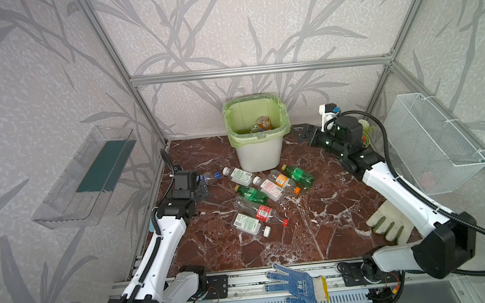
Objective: Throw the plastic bottles in the bin
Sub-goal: 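Release the bottle into the bin and withdraw the right gripper, then grasp a clear green-labelled bottle with the left gripper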
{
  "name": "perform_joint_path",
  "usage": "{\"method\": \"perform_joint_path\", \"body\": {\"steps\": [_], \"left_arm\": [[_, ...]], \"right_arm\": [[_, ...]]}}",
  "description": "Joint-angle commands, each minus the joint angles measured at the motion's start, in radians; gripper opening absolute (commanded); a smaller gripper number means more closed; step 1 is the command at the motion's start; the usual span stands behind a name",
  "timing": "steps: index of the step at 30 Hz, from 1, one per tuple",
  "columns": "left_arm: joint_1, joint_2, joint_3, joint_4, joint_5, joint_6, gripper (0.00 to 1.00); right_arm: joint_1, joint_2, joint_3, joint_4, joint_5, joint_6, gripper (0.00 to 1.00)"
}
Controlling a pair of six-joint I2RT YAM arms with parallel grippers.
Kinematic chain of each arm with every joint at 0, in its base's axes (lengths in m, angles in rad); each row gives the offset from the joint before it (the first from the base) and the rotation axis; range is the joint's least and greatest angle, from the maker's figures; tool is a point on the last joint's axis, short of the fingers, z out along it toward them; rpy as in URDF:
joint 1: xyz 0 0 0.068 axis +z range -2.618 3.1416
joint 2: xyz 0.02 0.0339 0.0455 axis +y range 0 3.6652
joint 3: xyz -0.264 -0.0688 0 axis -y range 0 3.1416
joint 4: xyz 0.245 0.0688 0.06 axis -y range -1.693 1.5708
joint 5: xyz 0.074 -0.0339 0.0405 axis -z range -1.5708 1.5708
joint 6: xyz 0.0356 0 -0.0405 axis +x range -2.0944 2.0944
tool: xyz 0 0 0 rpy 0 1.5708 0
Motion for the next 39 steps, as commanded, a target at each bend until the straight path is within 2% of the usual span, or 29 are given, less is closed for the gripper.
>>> {"method": "perform_joint_path", "body": {"steps": [1,2,5,9,14,18,24,29,33,39], "left_arm": [[0.023,0.083,0.046,-0.128,-0.123,0.117,0.99],[0.024,0.118,0.068,-0.175,-0.161,0.109,0.99],[0.029,0.168,0.113,-0.266,-0.177,0.168,0.99],[0.049,0.155,0.12,-0.286,-0.139,0.262,0.99],[0.148,0.192,0.114,-0.29,-0.036,0.344,0.99],[0.187,0.262,0.13,-0.3,0.036,0.348,0.99],[0.229,0.4,0.171,-0.328,0.064,0.336,0.95],[0.281,0.507,0.179,-0.313,0.151,0.339,0.89],[0.294,0.591,0.215,-0.34,0.151,0.318,0.83],[0.299,0.603,0.219,-0.332,0.157,0.319,0.83]], "right_arm": [[-0.068,-0.115,-0.125,0.144,-0.065,0.093,0.99],[-0.092,-0.134,-0.171,0.142,-0.077,0.105,0.99],[-0.152,-0.189,-0.293,0.129,-0.112,0.124,0.99],[-0.226,-0.253,-0.409,0.061,-0.138,0.094,0.99],[-0.331,-0.327,-0.524,0.039,-0.191,0.089,0.99],[-0.385,-0.355,-0.552,0.023,-0.224,0.087,0.99],[-0.417,-0.341,-0.557,0.021,-0.246,0.089,0.99],[-0.434,-0.326,-0.556,0.021,-0.271,0.092,0.99],[-0.444,-0.325,-0.555,0.014,-0.276,0.092,0.99],[-0.451,-0.324,-0.559,0.009,-0.277,0.09,0.99]]}}
